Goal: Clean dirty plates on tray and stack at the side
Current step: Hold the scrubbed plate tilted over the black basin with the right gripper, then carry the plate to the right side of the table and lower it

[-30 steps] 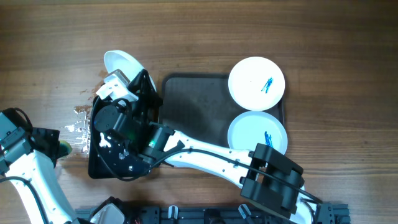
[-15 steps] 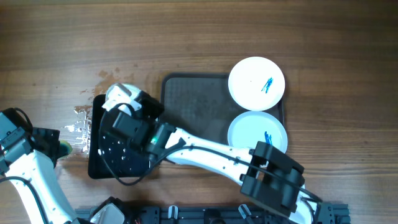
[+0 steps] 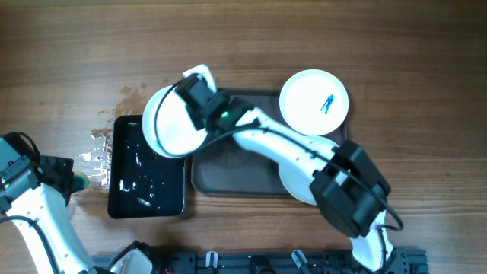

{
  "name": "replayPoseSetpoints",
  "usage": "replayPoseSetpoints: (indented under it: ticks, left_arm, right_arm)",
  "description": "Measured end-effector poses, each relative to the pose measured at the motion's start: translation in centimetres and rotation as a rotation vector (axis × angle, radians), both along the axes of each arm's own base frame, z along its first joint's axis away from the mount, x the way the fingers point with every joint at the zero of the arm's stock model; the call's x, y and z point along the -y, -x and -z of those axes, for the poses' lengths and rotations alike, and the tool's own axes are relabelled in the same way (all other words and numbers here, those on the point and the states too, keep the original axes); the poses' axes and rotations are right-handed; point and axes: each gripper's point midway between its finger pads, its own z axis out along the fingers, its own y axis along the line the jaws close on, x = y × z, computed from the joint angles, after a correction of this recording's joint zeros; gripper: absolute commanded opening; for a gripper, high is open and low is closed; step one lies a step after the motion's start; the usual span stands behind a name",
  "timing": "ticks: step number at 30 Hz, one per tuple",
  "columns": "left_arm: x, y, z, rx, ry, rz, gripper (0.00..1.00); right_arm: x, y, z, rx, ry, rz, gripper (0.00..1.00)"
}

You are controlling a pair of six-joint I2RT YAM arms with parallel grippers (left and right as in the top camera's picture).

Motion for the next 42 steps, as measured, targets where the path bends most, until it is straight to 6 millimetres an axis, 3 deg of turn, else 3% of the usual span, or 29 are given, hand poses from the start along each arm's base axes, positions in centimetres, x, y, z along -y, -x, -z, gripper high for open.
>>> replayPoseSetpoints:
  ticks: [5, 11, 15, 17, 19, 24, 28, 31, 35, 42]
  left_arm:
    - [0.0, 0.0, 0.0, 0.000, 0.001, 0.000, 0.04]
    - [0.1, -0.1, 0.0, 0.003, 0.003, 0.002, 0.04]
    - [0.6, -0.7, 0.0, 0.003, 0.002, 0.030, 0.04]
    - [1.6, -1.8, 0.3, 0.001, 0.008, 0.085, 0.04]
    - [2.7, -2.9, 0.7, -0.009, 0.011, 0.141, 0.04]
    - [8.5, -7.1, 2.5, -0.048, 0.037, 0.392, 0.04]
    - [14.1, -10.0, 3.0, -0.036, 0.017, 0.606, 0.04]
    - [18.0, -11.1, 2.8, -0.012, 0.004, 0.737, 0.04]
    - [20.5, -11.6, 2.6, 0.010, -0.004, 0.817, 0.04]
    - [21.3, -11.5, 2.6, 0.006, -0.008, 0.855, 0.04]
  right_arm:
    - [2.9, -2.6, -0.4, -0.086, -0.073, 0.035, 0.04]
    - [9.1, -5.1, -3.6, -0.097, -0.104, 0.151, 0.05]
    - [15.1, -6.3, -6.8, -0.096, -0.128, 0.288, 0.04]
    - [20.3, -6.8, -8.3, -0.111, -0.135, 0.411, 0.04]
    - [25.7, -6.8, -8.5, -0.151, -0.127, 0.537, 0.04]
    - [38.6, -6.4, -7.5, -0.222, -0.129, 0.841, 0.04]
    - [46.7, -4.7, -7.1, -0.254, -0.159, 1.042, 0.04]
    - [51.4, -3.0, -6.8, -0.267, -0.186, 1.173, 0.04]
    - [55.1, 0.1, -4.2, -0.345, -0.187, 1.292, 0.04]
    - [57.0, 3.3, 2.6, -0.452, -0.183, 1.400, 0.04]
